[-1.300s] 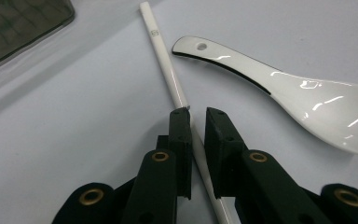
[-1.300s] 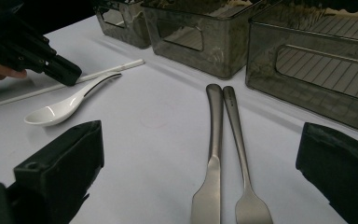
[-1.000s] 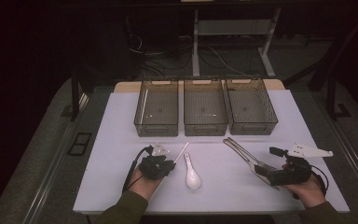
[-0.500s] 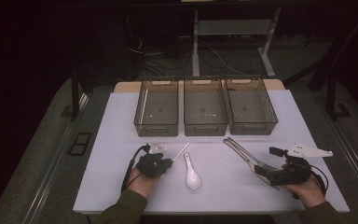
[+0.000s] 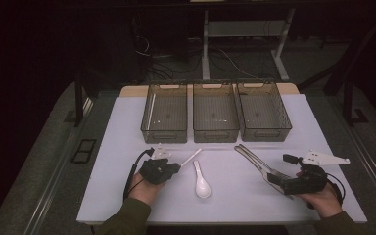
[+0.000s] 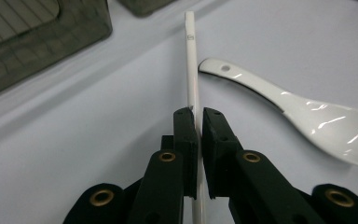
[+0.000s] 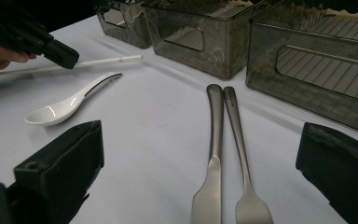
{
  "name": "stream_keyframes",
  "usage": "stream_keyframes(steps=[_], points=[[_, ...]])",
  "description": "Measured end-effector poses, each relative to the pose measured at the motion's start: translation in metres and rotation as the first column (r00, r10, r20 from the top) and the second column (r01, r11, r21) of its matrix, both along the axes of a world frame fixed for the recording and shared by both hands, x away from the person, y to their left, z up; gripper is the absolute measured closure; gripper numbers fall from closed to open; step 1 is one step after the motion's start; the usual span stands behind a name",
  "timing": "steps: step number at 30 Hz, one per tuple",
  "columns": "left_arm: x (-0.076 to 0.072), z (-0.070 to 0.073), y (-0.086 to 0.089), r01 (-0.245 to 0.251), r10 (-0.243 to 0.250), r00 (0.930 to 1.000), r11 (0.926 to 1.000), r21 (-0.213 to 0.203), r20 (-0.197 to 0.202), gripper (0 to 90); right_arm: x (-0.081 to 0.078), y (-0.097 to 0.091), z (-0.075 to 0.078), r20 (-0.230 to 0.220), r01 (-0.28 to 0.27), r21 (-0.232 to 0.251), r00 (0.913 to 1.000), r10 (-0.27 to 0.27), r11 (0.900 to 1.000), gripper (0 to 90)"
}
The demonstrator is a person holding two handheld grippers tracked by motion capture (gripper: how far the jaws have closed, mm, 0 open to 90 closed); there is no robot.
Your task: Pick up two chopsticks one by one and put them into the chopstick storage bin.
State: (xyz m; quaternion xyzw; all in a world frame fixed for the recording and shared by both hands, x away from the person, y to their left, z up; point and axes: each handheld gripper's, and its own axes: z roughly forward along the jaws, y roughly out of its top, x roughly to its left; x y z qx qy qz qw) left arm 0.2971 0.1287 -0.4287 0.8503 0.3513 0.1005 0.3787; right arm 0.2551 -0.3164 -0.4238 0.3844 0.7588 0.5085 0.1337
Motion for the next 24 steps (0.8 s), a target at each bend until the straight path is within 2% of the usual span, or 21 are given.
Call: stream_keyframes(steps=[6, 8, 14, 24], points=[[0.0, 0.008, 0.004, 0.026, -0.026, 0.9996, 0.9988, -0.04, 0.004, 83.8, 0.0, 0.0, 0.0, 0.0, -0.001, -0.001, 1.0, 0.001, 1.0, 0.9], [0.001, 0.011, 0.006, 0.038, -0.037, 0.9993, 0.9985, -0.04, 0.009, 83.8, 0.0, 0.0, 0.0, 0.001, 0.0, -0.001, 1.0, 0.0, 1.0, 0.9], [0.002, 0.02, 0.01, 0.069, -0.069, 0.9976, 0.9951, -0.071, 0.013, 83.7, 0.001, 0.001, 0.0, 0.003, -0.003, -0.003, 1.0, 0.003, 1.0, 0.9], [0.011, 0.038, 0.014, 0.123, -0.121, 0.992, 0.99, -0.069, 0.034, 83.7, 0.001, 0.001, -0.001, -0.001, 0.0, -0.005, 1.0, 0.0, 1.0, 0.9]])
